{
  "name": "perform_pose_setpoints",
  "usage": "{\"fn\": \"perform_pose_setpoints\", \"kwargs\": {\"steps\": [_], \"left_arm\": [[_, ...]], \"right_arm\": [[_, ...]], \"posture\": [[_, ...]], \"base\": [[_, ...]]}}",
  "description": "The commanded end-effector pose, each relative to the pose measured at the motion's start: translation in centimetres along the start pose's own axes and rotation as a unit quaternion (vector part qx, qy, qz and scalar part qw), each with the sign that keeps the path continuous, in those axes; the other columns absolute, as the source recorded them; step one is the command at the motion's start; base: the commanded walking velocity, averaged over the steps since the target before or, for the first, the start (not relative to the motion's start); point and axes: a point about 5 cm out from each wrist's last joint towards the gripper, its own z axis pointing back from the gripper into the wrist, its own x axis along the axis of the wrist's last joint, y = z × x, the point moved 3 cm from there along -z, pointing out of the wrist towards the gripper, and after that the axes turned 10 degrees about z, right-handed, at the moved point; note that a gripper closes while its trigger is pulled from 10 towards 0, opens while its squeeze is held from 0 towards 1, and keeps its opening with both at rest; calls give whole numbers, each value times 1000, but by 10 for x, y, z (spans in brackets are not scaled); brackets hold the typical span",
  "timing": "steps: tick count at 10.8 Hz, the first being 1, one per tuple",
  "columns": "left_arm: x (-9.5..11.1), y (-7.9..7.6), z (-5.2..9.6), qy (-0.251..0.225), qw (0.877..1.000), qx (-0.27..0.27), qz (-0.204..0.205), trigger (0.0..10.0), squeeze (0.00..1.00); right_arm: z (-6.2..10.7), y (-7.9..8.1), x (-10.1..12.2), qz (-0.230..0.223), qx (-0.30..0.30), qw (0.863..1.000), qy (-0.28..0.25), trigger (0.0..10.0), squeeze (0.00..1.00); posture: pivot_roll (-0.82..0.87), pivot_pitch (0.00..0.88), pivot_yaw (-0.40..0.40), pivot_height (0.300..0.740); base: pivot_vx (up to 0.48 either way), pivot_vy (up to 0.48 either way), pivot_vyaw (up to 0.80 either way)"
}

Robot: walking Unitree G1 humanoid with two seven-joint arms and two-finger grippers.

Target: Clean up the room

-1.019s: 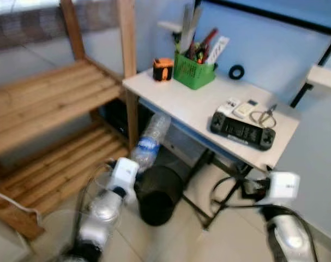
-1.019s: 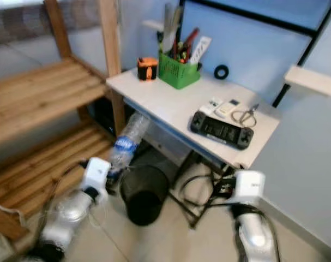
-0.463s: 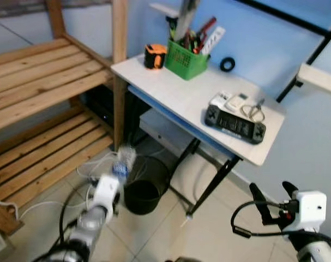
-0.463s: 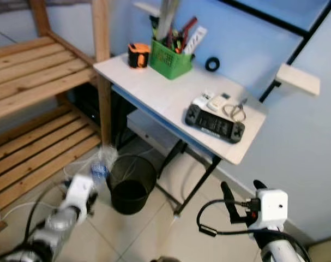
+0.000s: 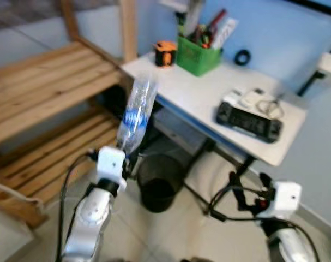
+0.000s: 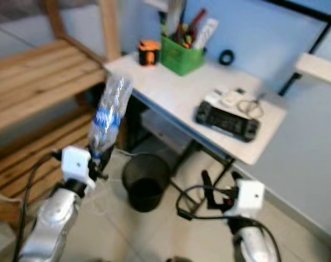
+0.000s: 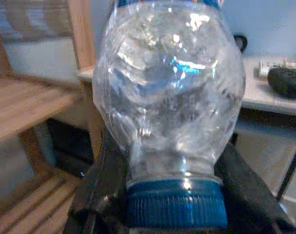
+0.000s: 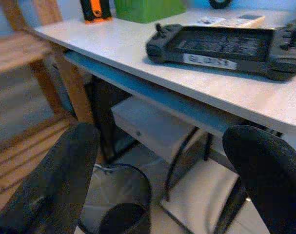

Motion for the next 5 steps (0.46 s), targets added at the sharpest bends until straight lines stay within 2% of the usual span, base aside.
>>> {"fn": "perform_pose_setpoints", "kwargs": {"steps": [1, 2, 3, 5], "left_arm": [[20, -11, -6, -11, 1000, -20, -8, 10000, 0], [32, -15, -10, -7, 1000, -29, -4, 10000, 0], [29, -11, -10, 3, 1000, -20, 16, 10000, 0], [18, -2, -13, 31, 999, 5, 33, 10000, 0]], "right_arm": [[-1, 1, 13, 12, -6, 1000, -19, 10000, 0], [-1, 3, 20, 18, -6, 999, -31, 10000, 0], [-4, 3, 22, 23, -8, 999, -39, 10000, 0], [-16, -15, 28, 35, -40, 997, -56, 10000, 0]], "posture": [[-6, 13, -21, 740], [5, 0, -26, 740], [-3, 0, -21, 740], [-17, 0, -19, 740]], "base": [[0, 0, 0], [0, 0, 0], [0, 0, 0], [0, 0, 0]]}}
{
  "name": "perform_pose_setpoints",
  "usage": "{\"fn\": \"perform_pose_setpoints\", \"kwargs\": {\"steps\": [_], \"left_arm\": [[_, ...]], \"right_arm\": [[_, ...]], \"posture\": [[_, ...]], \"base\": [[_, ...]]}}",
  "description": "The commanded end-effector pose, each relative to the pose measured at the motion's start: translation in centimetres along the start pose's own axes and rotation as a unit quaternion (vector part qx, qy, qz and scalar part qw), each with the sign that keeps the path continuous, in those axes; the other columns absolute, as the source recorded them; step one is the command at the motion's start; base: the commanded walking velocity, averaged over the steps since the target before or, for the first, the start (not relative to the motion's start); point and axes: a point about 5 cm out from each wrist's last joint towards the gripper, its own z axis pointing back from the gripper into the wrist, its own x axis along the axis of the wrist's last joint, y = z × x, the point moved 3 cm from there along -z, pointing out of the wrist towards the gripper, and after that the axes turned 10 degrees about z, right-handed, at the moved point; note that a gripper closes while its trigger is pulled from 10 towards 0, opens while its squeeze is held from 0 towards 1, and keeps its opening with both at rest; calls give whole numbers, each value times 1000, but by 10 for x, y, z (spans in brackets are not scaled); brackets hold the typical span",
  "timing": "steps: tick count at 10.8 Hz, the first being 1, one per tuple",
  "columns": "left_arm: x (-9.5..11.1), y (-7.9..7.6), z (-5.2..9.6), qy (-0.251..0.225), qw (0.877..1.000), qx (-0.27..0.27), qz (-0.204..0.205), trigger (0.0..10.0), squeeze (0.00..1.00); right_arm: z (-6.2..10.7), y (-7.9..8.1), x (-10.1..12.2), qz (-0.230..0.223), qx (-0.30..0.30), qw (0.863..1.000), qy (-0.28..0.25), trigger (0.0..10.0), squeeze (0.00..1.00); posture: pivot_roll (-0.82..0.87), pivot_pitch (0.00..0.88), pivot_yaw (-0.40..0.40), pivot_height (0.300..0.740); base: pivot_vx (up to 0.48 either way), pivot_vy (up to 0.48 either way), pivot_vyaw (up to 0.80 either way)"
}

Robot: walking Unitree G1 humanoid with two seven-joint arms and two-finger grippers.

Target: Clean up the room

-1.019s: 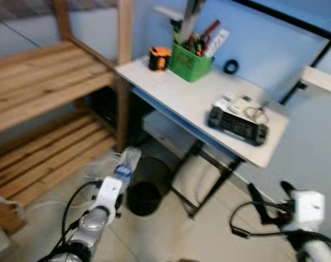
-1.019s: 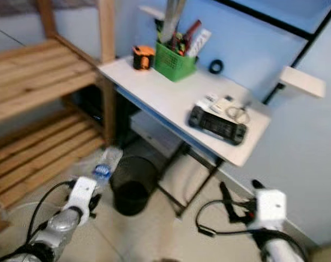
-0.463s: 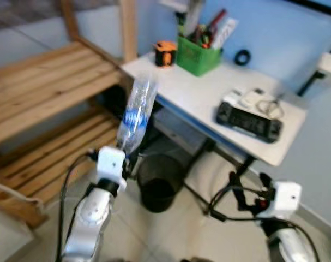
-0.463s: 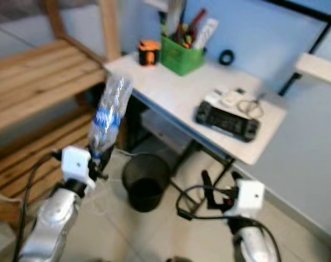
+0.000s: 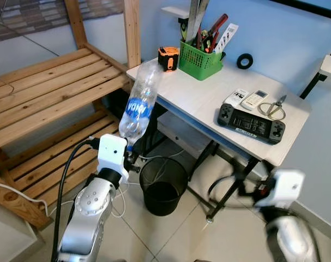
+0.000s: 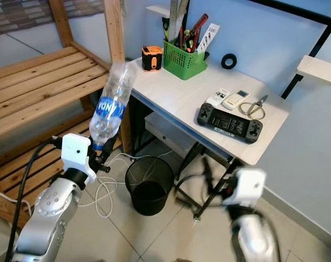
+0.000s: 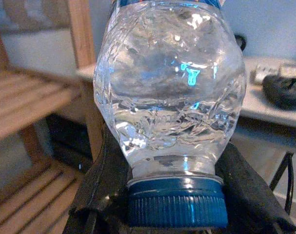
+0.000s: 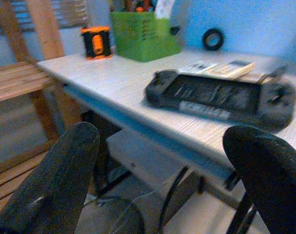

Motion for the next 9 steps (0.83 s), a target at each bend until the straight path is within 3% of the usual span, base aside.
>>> {"fn": "perform_pose_setpoints", "kwargs": {"steps": [1, 3, 6, 9], "left_arm": [[6, -3, -4, -7, 1000, -11, 1, 10000, 0], [2, -7, -9, -1, 999, -32, -23, 10000, 0], [3, -4, -12, -2, 999, -34, -28, 10000, 0], [4, -5, -14, -8, 998, -41, -41, 10000, 0]], "right_arm": [[-2, -6, 3, 14, -5, 1000, -6, 10000, 0], [-17, 5, -7, 46, 45, 998, 16, 10000, 0], [-22, 6, -7, 21, 18, 1000, 6, 10000, 0], [-25, 11, -7, 17, 20, 1000, 0, 10000, 0]], "posture": [[-26, 0, -14, 740], [-33, 0, 2, 740], [-10, 0, 1, 740], [-9, 0, 0, 740]], "base": [[0, 0, 0], [0, 0, 0], [0, 0, 0], [381, 277, 0]]}}
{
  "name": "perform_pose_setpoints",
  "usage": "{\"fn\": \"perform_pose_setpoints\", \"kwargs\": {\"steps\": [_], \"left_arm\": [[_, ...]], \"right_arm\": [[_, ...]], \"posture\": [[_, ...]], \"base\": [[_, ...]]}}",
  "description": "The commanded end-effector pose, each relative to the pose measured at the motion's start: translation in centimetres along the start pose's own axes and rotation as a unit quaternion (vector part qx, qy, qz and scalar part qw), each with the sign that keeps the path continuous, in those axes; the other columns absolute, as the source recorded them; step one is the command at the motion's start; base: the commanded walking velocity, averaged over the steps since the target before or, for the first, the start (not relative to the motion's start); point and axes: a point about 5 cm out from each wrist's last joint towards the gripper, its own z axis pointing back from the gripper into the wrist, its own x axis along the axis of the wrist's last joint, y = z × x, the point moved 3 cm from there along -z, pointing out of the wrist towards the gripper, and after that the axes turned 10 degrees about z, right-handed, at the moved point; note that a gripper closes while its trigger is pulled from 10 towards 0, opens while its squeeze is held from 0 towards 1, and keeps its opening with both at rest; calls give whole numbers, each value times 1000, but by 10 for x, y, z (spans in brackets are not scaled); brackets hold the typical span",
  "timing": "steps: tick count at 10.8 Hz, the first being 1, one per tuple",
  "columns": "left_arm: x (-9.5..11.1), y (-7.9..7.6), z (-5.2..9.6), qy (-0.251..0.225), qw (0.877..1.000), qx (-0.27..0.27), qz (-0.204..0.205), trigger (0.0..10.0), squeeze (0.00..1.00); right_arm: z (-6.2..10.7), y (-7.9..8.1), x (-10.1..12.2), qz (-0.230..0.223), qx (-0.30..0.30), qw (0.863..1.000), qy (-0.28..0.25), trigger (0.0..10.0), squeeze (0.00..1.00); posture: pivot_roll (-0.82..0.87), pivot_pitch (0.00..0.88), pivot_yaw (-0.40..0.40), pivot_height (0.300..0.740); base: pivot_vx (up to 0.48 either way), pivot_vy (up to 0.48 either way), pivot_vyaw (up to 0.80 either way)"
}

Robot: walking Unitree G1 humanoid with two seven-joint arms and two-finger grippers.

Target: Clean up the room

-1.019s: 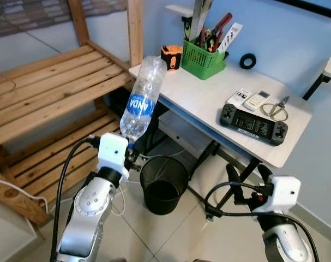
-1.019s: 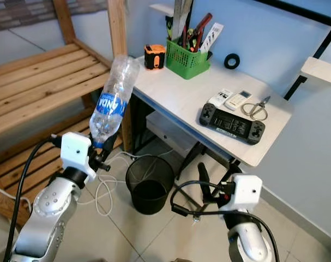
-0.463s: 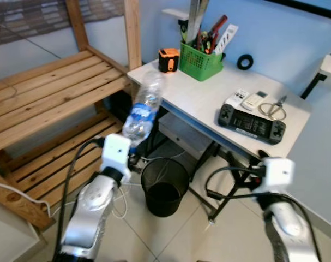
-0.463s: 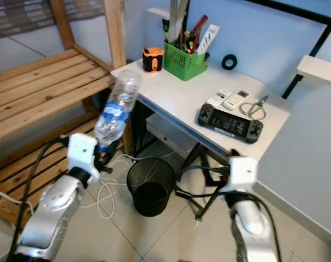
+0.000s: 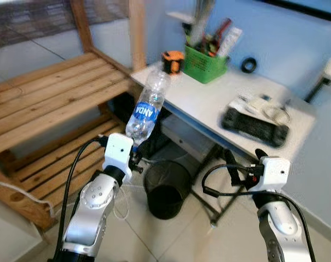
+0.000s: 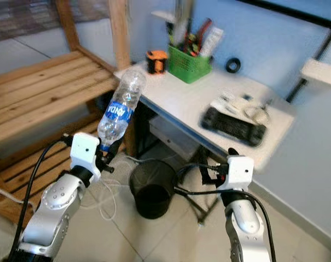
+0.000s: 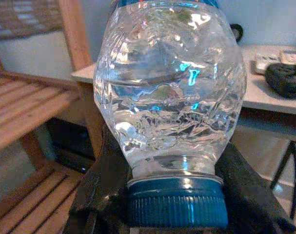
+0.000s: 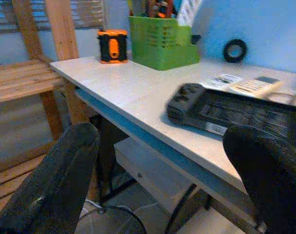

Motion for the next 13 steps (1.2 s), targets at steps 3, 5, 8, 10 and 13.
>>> {"fn": "perform_pose_setpoints", "kwargs": {"steps": [3, 5, 8, 10, 13], "left_arm": [[12, 1, -6, -24, 999, -17, -26, 10000, 0], [11, 0, -10, -17, 999, -25, -32, 10000, 0], [0, -8, -15, 10, 999, -44, -24, 10000, 0], [-6, -15, -12, 18, 998, -55, -20, 10000, 0], [-49, 2, -2, 99, 995, 19, 21, 10000, 0]], "right_arm": [[-1, -1, -3, -1, -5, 1000, 8, 10000, 0], [1, 0, -7, -7, -7, 1000, 13, 10000, 0], [3, 0, -6, -8, -3, 1000, 8, 10000, 0], [4, -2, -6, -6, -5, 1000, 7, 10000, 0], [20, -7, -1, -3, 8, 1000, 4, 10000, 0]], "posture": [[-5, 0, -5, 740], [-2, 0, -8, 740], [-5, 0, -11, 740], [-7, 0, -11, 740], [-61, 21, -57, 740]], "base": [[430, 84, -244], [433, 0, -700], [0, 0, -471], [0, 0, 0], [0, 0, 0]]}}
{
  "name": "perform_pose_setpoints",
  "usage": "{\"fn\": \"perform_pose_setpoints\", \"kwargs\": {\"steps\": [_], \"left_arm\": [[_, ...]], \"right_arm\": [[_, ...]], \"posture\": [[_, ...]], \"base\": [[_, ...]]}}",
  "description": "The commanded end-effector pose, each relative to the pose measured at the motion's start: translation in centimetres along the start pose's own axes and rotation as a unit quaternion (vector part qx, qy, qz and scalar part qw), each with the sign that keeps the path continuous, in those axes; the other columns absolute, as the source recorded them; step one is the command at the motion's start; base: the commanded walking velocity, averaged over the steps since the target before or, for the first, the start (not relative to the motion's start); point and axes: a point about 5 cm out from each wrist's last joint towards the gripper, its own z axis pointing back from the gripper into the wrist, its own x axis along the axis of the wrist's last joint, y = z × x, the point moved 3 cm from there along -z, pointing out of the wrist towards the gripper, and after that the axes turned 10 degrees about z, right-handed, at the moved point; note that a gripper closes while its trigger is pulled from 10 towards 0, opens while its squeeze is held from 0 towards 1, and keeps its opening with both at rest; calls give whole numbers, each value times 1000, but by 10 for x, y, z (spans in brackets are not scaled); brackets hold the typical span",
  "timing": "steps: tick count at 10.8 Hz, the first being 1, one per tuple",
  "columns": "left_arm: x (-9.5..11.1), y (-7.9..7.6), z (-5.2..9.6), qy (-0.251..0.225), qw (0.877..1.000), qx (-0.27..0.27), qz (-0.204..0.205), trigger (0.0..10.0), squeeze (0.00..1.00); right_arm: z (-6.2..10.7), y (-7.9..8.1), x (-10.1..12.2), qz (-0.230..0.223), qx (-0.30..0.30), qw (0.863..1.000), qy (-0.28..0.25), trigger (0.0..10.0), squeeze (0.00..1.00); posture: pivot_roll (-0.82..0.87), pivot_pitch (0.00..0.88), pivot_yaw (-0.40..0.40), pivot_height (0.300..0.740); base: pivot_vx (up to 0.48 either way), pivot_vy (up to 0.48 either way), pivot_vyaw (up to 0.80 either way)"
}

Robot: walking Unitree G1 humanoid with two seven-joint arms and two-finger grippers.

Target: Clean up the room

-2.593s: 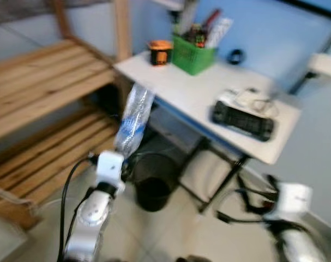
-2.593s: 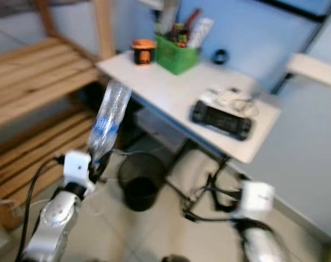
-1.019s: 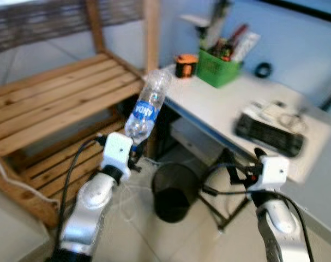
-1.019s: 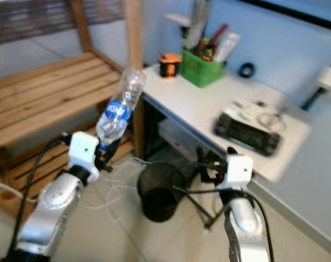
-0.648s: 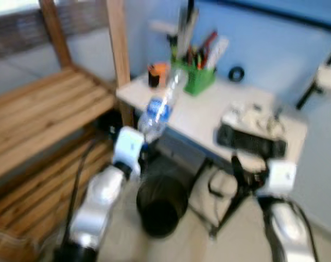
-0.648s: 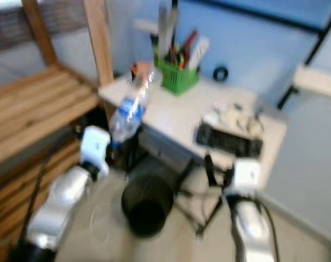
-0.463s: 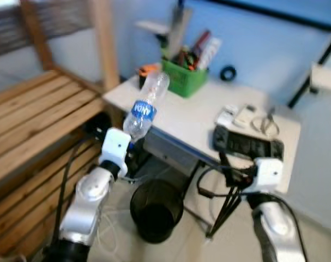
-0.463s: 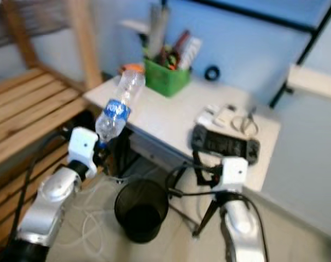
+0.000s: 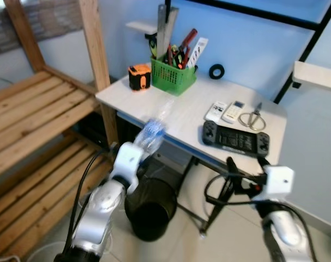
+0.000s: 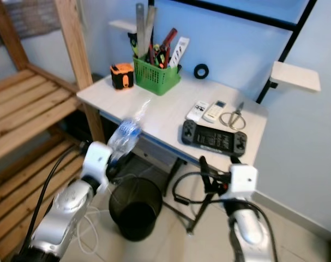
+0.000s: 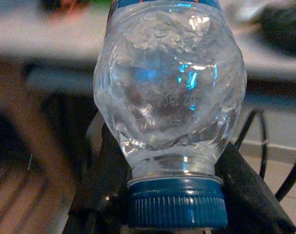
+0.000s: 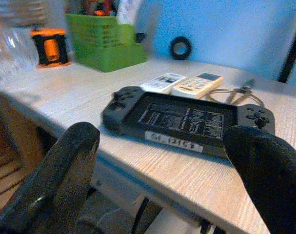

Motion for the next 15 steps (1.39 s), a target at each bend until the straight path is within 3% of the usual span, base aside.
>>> {"fn": "perform_pose_setpoints", "kwargs": {"steps": [1, 2, 4, 7, 9, 12, 14, 15], "left_arm": [[10, -9, 2, -10, 1000, 1, 3, 10000, 0], [0, -15, 7, 12, 1000, 2, 3, 10000, 0], [-32, 8, 1, 78, 995, 53, 18, 10000, 0], [-58, 22, -8, 143, 986, 83, 24, 10000, 0], [-85, 31, -16, 205, 971, 109, 56, 10000, 0], [-92, 38, -20, 223, 967, 122, 15, 10000, 0], [-99, 39, -18, 239, 962, 124, 31, 10000, 0], [-105, 43, -14, 250, 959, 129, 25, 10000, 1000]], "right_arm": [[4, -10, 4, 1, -3, 1000, 1, 10000, 0], [8, -13, 2, 4, -1, 1000, 8, 10000, 0], [7, -12, 2, 3, 2, 1000, 10, 10000, 0], [11, -12, 4, 1, 14, 1000, 17, 10000, 0], [15, -21, 7, 11, 19, 1000, 21, 10000, 0], [21, -22, 9, 12, 16, 999, 27, 10000, 0], [25, -20, 7, 8, 16, 999, 33, 10000, 0], [25, -18, 7, 7, 16, 999, 34, 10000, 0]], "posture": [[-69, 42, -76, 740], [-75, 56, -90, 740], [-77, 60, -98, 740], [-104, 79, -125, 740], [-137, 86, -139, 740], [-164, 93, -140, 740], [-163, 97, -136, 740], [-167, 98, -131, 740]], "base": [[0, 0, 0], [0, 0, 0], [0, 0, 0], [0, 0, 0], [0, 0, 0], [0, 0, 0], [0, 0, 0], [0, 0, 0]]}}
